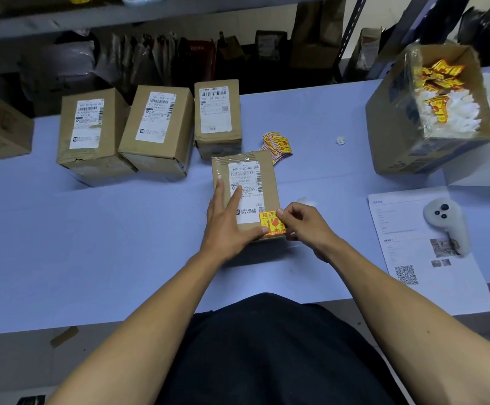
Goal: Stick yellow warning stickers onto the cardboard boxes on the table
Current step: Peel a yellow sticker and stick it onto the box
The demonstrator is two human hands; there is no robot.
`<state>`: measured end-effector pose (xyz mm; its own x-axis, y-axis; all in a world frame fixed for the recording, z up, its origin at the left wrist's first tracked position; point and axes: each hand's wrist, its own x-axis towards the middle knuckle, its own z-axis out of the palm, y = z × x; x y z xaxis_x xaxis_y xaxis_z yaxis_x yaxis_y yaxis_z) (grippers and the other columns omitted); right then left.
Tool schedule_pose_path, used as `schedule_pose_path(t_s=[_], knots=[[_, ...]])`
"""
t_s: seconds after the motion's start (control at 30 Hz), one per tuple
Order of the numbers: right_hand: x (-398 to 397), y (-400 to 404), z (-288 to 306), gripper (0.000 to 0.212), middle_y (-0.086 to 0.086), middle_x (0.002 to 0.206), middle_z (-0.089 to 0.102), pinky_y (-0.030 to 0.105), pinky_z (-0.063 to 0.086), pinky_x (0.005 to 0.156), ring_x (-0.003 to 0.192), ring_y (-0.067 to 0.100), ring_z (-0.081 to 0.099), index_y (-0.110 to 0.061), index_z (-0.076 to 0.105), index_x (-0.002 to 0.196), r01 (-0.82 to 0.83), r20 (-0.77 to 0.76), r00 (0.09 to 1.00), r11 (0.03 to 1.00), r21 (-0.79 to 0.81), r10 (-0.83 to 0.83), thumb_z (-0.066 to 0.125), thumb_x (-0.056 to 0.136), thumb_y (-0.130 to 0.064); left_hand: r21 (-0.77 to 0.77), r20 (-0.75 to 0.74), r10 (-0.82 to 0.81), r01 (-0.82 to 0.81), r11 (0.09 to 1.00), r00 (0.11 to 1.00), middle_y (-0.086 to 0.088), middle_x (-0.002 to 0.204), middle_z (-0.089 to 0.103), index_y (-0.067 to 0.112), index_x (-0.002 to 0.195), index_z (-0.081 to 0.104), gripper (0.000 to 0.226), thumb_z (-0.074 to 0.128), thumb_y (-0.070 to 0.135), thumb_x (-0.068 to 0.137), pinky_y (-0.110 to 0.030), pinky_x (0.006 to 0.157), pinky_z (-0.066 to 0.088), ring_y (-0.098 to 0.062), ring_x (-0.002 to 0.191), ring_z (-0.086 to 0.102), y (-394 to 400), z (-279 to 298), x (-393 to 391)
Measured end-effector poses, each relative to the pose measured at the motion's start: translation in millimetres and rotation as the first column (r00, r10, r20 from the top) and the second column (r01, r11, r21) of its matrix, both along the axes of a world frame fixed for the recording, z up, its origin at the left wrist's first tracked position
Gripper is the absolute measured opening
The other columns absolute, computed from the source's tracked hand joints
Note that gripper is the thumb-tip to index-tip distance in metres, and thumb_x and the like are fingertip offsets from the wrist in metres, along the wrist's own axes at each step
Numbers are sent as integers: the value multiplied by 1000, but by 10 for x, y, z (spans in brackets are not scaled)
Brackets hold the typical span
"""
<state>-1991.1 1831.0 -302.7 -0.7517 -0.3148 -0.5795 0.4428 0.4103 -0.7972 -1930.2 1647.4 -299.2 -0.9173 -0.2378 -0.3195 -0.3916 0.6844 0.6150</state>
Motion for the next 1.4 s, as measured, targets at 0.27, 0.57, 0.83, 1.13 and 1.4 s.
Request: schedule_pose_path(t_s=[0.27,0.57,0.83,1.13,1.4], knots=[[38,72,-4,30,13,88,66,32,56,76,77,18,60,-8,61,87,-57,2,998,998,14,57,57,99,-34,11,-11,4,-4,1000,1000,10,164,-14,29,156,20,110,81,55,70,-38,119,22,-21,152,6,-6,-18,15],[46,60,-51,31,5,86,62,31,50,69,77,16,59,-17,52,87,-115,-39,992,989,93,119,73,87,-41,244,-14,188,-179,953,982,0,147,39,33,149,17,120,92,39,56,-32,107,37,-20,138,35,-43,8,-10],[0,114,-16,60,0,122,59,30,55,83,105,16,62,-27,47,131,-161,-16,986,980,115,164,77,82,-45,305,89,268,-283,910,959,10,143,47,30,153,11,114,87,35,69,-35,105,43,-15,125,50,-34,35,28],[13,7,47,41,-2,124,66,39,58,93,110,14,65,-26,55,140,-19,-24,1000,999,-28,19,58,99,-22,400,207,471,-513,760,858,16,114,67,47,114,54,39,69,41,79,-45,98,52,-14,110,63,9,41,127],[46,-5,161,38,-8,123,64,39,55,97,115,15,62,-26,56,140,-127,-117,985,992,26,129,54,102,-24,423,157,582,-587,690,798,13,116,67,40,120,57,39,72,37,84,-42,98,53,-13,107,64,136,168,343]])
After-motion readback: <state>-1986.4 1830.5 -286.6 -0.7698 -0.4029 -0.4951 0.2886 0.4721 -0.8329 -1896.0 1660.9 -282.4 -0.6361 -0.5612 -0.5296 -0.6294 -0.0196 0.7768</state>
